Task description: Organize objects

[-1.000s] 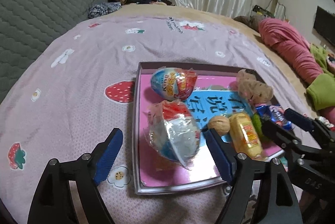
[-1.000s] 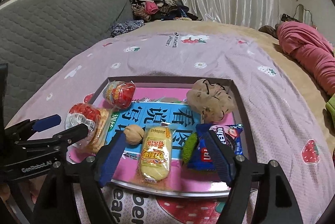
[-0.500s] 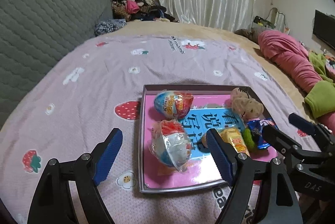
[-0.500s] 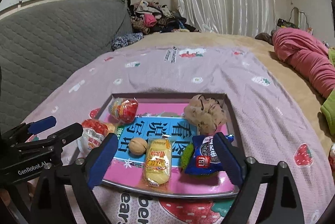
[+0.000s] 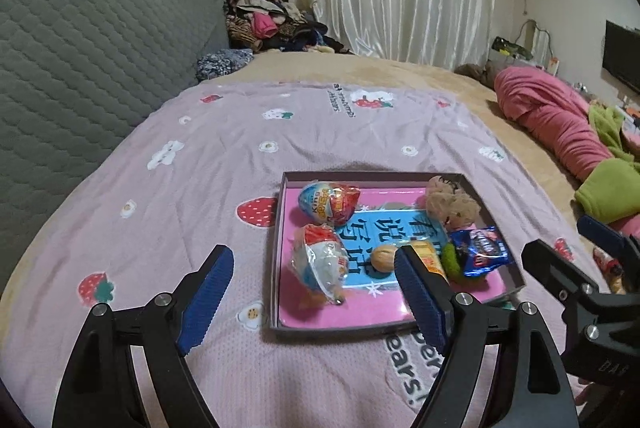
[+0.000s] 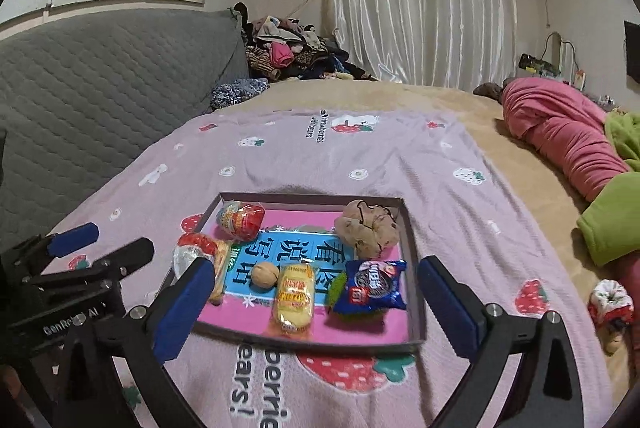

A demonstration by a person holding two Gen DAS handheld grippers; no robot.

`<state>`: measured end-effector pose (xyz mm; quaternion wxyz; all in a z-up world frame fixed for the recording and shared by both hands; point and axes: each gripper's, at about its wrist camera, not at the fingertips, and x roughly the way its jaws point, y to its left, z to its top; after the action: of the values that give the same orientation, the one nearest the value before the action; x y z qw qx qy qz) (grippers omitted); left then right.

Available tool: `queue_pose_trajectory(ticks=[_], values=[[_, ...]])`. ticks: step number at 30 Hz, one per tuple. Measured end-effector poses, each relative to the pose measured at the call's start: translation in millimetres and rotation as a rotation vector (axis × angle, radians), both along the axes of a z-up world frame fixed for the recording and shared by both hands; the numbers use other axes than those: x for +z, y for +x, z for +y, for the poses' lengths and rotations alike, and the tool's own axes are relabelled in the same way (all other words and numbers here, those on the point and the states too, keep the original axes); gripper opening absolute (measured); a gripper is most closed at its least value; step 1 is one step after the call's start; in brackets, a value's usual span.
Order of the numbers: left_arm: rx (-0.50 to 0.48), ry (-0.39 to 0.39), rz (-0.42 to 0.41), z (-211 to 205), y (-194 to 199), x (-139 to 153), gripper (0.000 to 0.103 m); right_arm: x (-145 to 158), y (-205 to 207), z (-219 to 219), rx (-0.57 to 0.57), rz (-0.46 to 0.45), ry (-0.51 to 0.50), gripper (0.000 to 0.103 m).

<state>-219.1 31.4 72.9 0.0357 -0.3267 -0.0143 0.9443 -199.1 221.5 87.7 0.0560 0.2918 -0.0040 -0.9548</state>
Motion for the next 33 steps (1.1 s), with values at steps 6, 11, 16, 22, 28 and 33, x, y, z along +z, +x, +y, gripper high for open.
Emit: queue_pose_trajectory(ticks=[6,11,16,22,28,33], values=[[0.013,-0.015,0.011,-1.5,32.9,23.3,0.103,22.2,31.9,3.4,-0.009,0.023,-0.005,0.102],[0.008,-0.011,0.029,-4.0,61.5,41.4,0.103,38.5,56.0,6.3,-0.016,0.03,-0.023,0.102],[0.016,-0.023,0.039,-4.0,86.0,54.6,0.103,50.7,80.1,5.2,-0.013,0.039,-0.019,0.102],[0.024,-0.043,0.042,-3.0,113.7,63.3,0.103,60.4,108.4,1.0,-0.006,0.051,0.009,0.102],[0.036,-0.03,0.054,-6.3,138.8,70.9,0.103,68.1,135.7,5.3,-0.019,0.064,0.01,0.102],[0.049,-0.035,0.056,-9.9,158.3,75.5,0.103,74.7,152.8,8.6,-0.025,0.078,0.021,0.102]])
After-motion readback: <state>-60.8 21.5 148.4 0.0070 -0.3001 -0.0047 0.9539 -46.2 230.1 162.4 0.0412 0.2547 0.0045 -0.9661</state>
